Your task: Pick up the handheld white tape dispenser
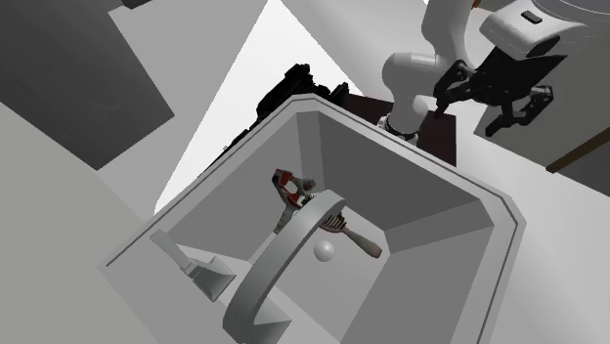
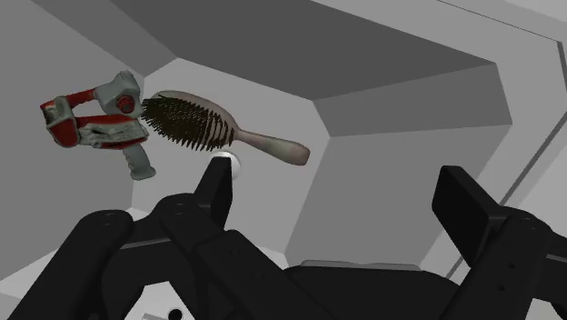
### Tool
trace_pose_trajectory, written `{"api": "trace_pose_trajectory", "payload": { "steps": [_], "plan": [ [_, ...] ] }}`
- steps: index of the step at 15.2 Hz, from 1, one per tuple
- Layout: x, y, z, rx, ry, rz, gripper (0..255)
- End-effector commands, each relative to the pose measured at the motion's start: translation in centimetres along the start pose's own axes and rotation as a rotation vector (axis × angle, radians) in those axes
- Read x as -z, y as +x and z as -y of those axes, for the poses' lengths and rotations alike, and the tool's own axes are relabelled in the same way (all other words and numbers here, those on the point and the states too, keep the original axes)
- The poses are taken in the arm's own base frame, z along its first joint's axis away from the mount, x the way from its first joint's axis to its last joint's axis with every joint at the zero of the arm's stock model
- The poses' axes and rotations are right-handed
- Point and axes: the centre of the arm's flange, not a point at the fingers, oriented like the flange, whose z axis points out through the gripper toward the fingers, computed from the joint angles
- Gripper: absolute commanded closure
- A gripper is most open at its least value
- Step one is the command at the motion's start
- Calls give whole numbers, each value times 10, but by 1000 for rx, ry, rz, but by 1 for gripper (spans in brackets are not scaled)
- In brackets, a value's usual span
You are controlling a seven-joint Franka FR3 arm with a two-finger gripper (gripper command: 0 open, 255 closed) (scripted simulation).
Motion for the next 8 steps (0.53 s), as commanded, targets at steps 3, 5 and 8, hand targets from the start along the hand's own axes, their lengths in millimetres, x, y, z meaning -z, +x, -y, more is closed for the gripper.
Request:
{"api": "trace_pose_trajectory", "payload": {
  "steps": [3,5,8],
  "plan": [
    [-18,11,-16,22,-4,9,0],
    [-37,22,-32,43,-7,18,0],
    [-64,39,-55,76,-13,31,0]
  ]
}}
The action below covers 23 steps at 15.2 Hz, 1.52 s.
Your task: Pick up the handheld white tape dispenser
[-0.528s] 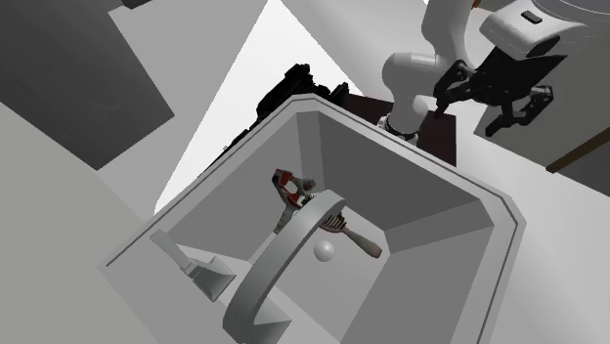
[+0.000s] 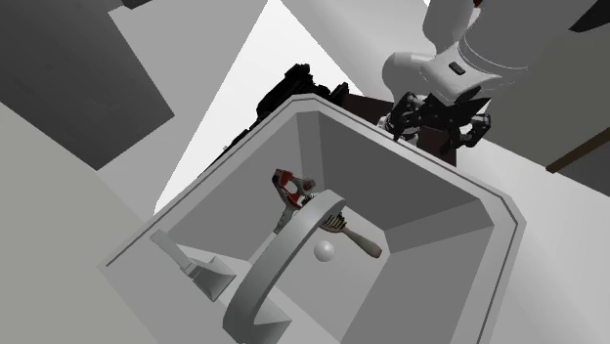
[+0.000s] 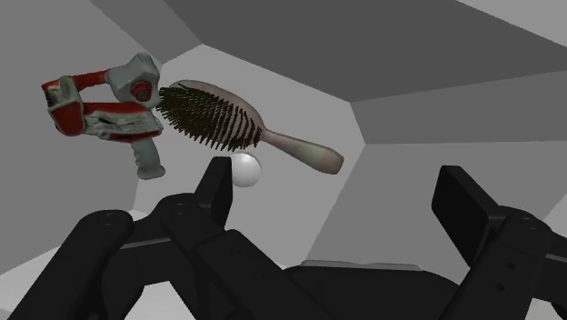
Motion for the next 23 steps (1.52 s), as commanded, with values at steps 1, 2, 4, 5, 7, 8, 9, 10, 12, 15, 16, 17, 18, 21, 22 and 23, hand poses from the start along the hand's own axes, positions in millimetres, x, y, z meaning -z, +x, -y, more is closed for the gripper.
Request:
{"api": "trace_pose_trajectory", "payload": {
  "steps": [1,2,4,5,7,8,9,10,12,15,16,17,18,21,22,23],
  "plan": [
    [-18,11,-15,24,-4,8,0],
    [-27,16,-22,34,-6,12,0],
    [-45,27,-38,56,-10,21,0],
    [-55,33,-46,67,-12,26,0],
    [-73,45,-61,89,-15,34,0],
    [-82,50,-69,100,-17,39,0],
    [-92,56,-76,110,-19,43,0],
    [-101,62,-84,121,-21,47,0],
    [-119,74,-99,143,-25,56,0],
    [-147,92,-121,176,-30,69,0],
    [-157,98,-128,187,-32,74,0],
    [-166,104,-135,197,-34,78,0],
    [-175,110,-142,208,-36,82,0],
    [-204,129,-163,241,-41,96,0],
    [-213,135,-170,252,-43,100,0],
    [-222,142,-177,263,-45,104,0]
  ]
}}
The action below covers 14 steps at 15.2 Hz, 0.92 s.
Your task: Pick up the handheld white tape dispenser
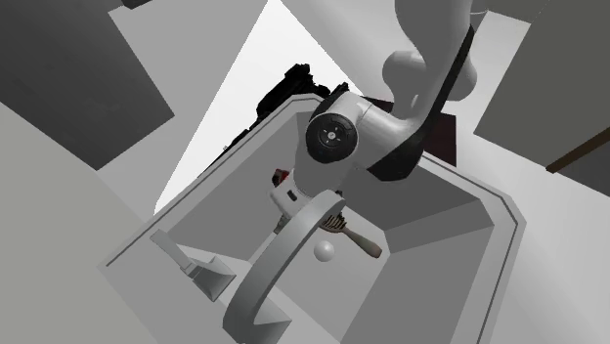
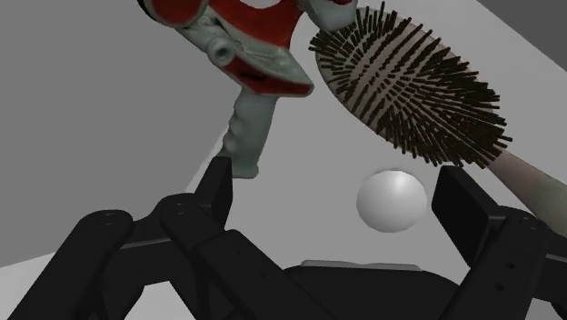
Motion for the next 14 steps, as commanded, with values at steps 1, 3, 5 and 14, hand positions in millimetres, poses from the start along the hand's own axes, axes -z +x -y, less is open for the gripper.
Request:
{"api": "trace_pose_trajectory", "payload": {
  "steps": [1,3,5,14],
  "plan": [
    [-22,12,-13,27,-3,16,0],
    [-41,23,-29,49,-7,25,0],
    [-59,35,-44,71,-10,33,0],
    [-113,52,-59,96,-15,44,0]
  ]
}}
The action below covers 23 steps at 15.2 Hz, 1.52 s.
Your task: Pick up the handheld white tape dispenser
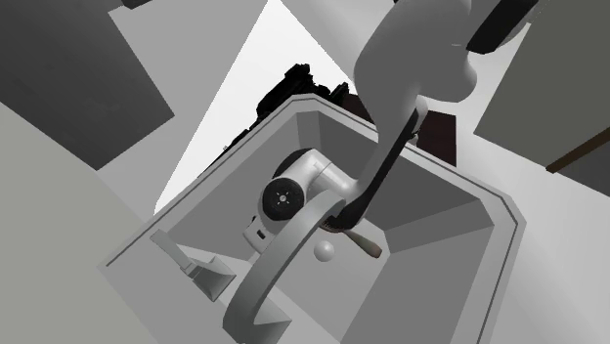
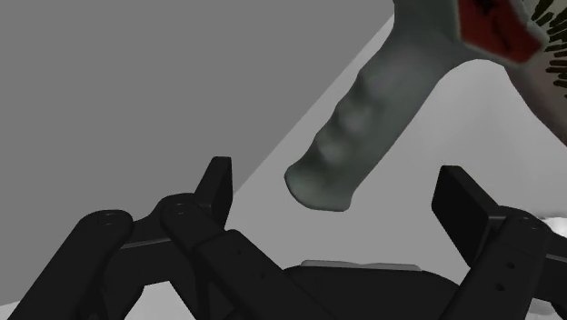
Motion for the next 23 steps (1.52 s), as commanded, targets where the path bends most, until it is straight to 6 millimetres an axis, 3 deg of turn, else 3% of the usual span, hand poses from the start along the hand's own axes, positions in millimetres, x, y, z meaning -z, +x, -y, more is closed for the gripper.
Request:
{"api": "trace_pose_trajectory", "payload": {
  "steps": [1,3,4,13,23],
  "plan": [
    [-13,2,1,0,0,0,0],
    [-13,2,1,0,0,0,0],
    [-13,2,0,0,0,0,255],
    [-13,2,1,0,0,0,255],
    [38,-7,-5,0,0,0,255]
  ]
}}
